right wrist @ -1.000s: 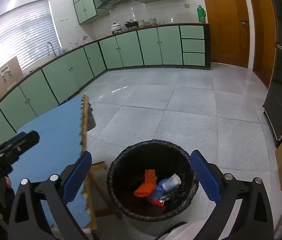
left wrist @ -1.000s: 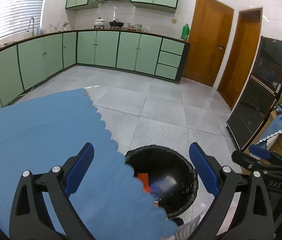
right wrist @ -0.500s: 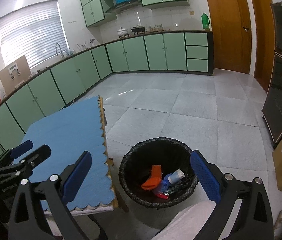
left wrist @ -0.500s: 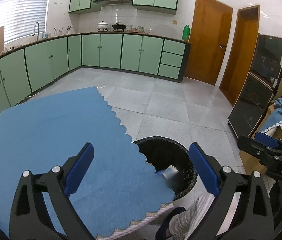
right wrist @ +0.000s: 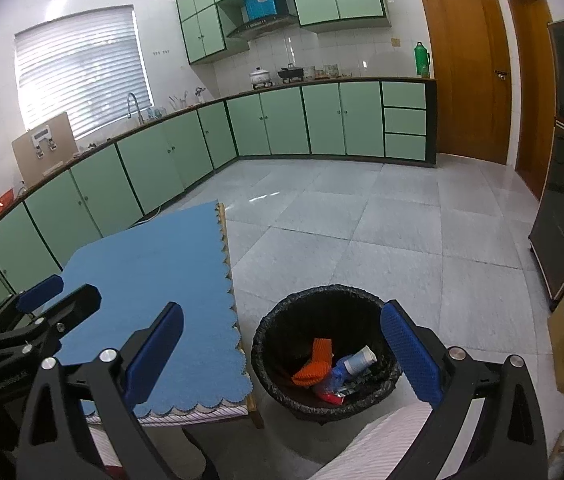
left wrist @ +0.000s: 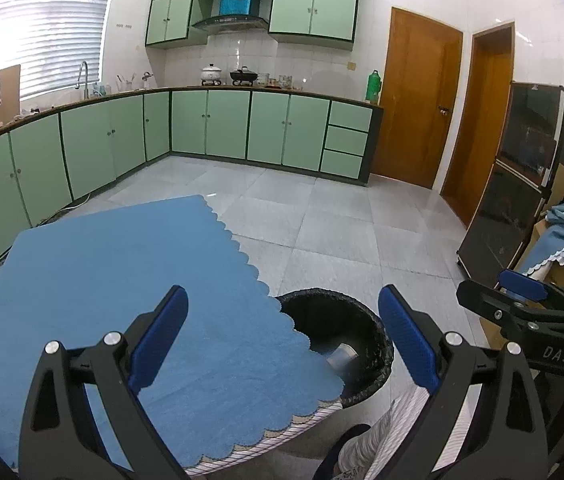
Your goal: Collect trash
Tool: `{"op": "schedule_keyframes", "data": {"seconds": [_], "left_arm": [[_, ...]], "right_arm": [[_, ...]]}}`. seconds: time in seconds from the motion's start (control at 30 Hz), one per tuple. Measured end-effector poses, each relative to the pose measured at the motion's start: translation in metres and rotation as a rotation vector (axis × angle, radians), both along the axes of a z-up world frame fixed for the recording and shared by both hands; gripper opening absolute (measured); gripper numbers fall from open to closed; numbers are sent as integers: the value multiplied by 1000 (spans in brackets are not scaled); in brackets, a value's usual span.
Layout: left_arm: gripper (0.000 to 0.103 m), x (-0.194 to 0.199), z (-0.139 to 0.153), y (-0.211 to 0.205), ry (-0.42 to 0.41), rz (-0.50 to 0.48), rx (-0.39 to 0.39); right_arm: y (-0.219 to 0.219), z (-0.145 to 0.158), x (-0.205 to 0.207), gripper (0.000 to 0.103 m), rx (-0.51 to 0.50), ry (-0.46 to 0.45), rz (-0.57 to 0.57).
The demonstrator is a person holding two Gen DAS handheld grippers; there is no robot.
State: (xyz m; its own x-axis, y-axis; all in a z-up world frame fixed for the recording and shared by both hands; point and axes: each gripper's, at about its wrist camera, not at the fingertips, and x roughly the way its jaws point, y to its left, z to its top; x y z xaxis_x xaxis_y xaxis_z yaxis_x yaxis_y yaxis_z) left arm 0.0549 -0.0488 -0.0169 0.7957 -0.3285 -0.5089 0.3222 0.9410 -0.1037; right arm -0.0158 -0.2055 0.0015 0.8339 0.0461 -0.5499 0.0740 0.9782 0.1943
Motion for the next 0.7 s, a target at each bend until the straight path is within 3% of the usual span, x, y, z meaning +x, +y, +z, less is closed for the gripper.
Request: {"op": "schedule_keyframes", "data": {"seconds": [0.7], "left_arm": [[93, -11, 5, 6, -22, 14, -3]], "right_arm": [[13, 6, -1, 97, -26, -33, 24]]}}
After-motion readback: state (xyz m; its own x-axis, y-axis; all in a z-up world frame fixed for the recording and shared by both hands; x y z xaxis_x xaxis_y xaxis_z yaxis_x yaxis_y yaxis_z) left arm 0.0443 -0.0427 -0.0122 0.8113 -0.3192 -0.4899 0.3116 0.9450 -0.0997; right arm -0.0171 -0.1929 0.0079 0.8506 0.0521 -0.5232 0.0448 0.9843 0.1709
